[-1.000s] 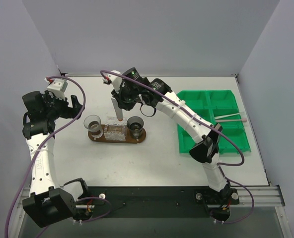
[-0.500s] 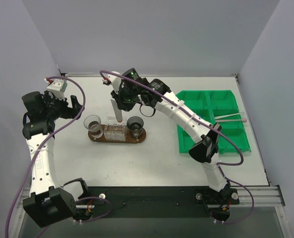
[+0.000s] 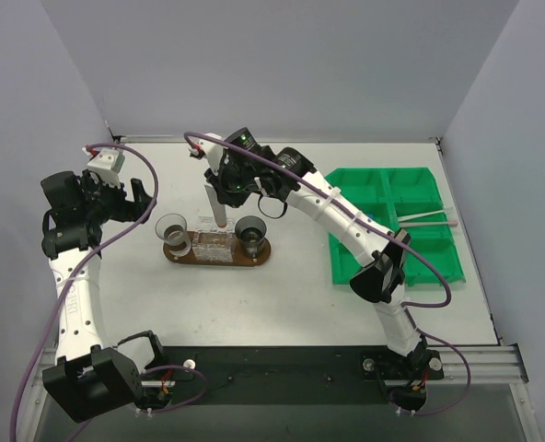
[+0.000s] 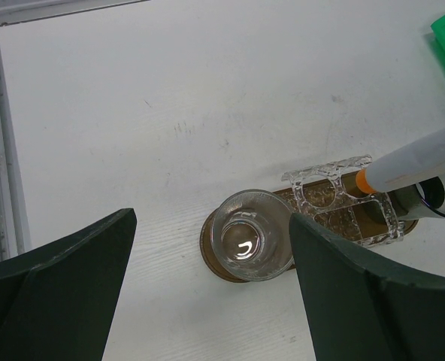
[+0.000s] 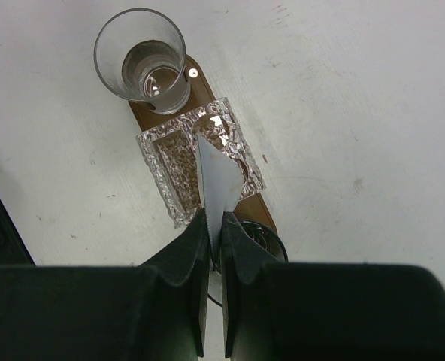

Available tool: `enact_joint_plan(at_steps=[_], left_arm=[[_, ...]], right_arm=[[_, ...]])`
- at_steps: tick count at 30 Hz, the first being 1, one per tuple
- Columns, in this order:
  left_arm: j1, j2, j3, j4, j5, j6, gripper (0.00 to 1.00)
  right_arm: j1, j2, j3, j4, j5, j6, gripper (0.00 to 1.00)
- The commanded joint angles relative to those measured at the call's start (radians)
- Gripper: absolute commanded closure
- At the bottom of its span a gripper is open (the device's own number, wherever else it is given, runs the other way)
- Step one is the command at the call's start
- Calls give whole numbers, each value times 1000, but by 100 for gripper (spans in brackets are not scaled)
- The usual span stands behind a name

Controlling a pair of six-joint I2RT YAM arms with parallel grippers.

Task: Prepare toiletry sets of a toothbrush and toothpaste on the tray

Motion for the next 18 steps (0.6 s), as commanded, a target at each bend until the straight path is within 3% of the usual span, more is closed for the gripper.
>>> enact_joint_plan(at_steps=[1,18], left_arm=[[10,-14,3,36,33,15,6],[18,-11,-3,37,44,20,6]], right_arm=[[11,-2,0,23,18,10,100],[11,10,-10,24,12,10,100]])
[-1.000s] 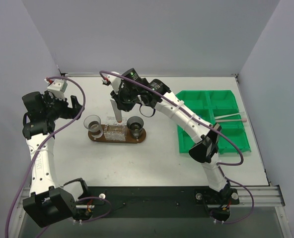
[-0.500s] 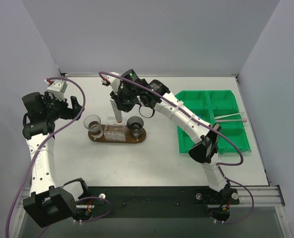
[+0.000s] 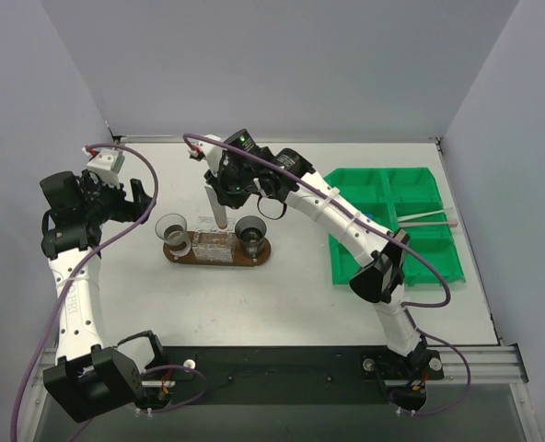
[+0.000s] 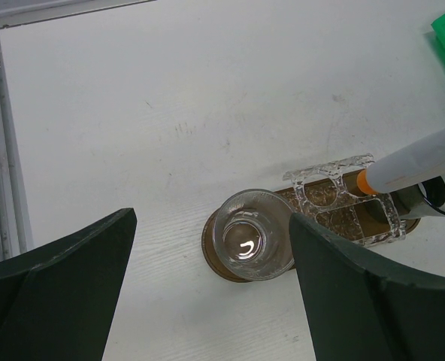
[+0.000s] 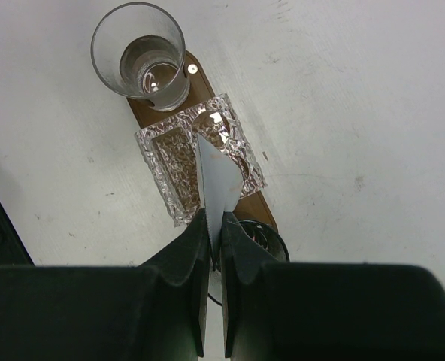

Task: Prepare toiletry sets of a toothbrush and toothpaste on the tray

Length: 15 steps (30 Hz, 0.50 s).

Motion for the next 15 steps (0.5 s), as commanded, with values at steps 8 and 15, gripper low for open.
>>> enact_joint_plan(at_steps=[8,15], left_arm=[[13,-13,-3,39,37,12,6],[14,-11,-4,39,40,15,6]], right_arm=[[8,19,-6,24,-7,14,100],[8,25,-3,24,-5,13,100]])
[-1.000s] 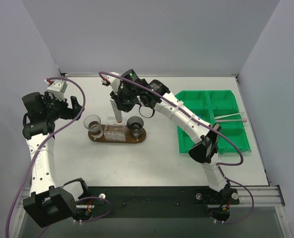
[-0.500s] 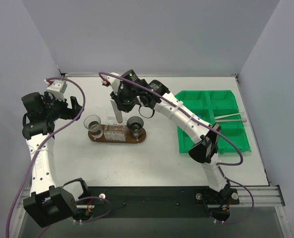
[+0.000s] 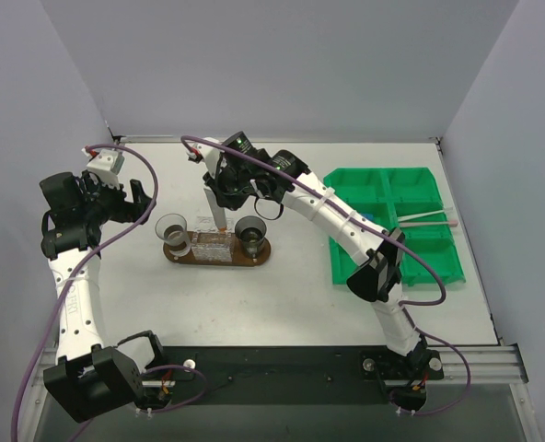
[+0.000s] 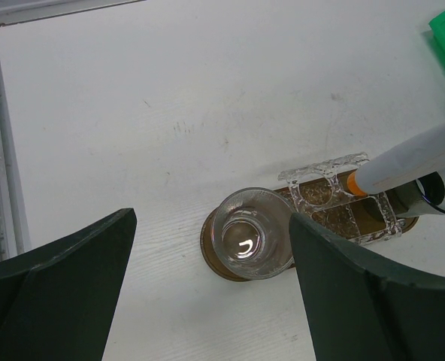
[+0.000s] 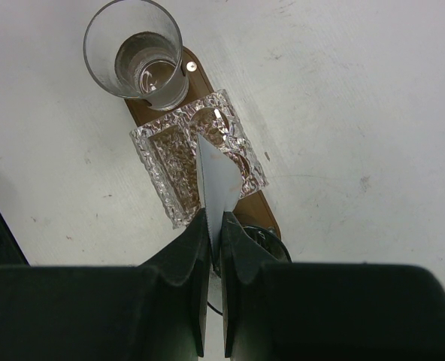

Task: Prepare toiletry sets of a toothbrush and toothpaste on the tray

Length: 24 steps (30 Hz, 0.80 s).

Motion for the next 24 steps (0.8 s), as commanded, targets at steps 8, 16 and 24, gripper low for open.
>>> enact_joint_plan(at_steps=[8,16,24], left_arm=[[14,-10,-4,40,37,13,6],[14,-10,-1,40,41,9,6],[14,-8,2,34,45,9,6]], right_arm=[[8,-15,-1,14,-5,8,100],[8,-24,11,14,24,-10,100],[8,-29,31,16,33,-19,100]])
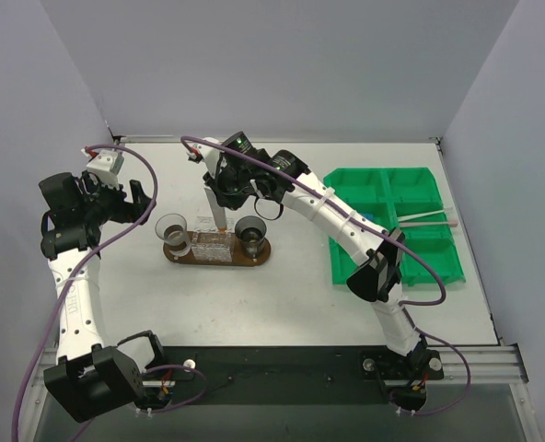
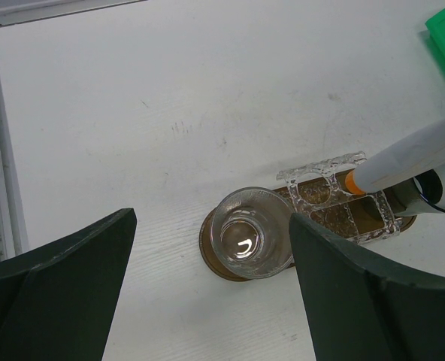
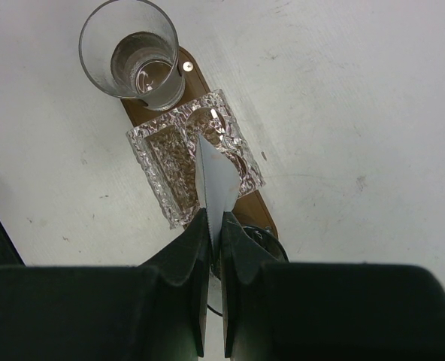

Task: Prepare toiletry sets of a toothbrush and toothpaste on the tray

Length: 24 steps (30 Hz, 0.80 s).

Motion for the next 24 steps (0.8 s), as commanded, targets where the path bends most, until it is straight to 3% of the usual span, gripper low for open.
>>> enact_joint_plan(at_steps=[1,24], left_arm=[[7,-7,6,34,28,7,6],[7,9,7,37,36,4,6]], right_arm=[[8,-29,31,14,27,-14,100],[8,-15,57,12,24,-11,100]])
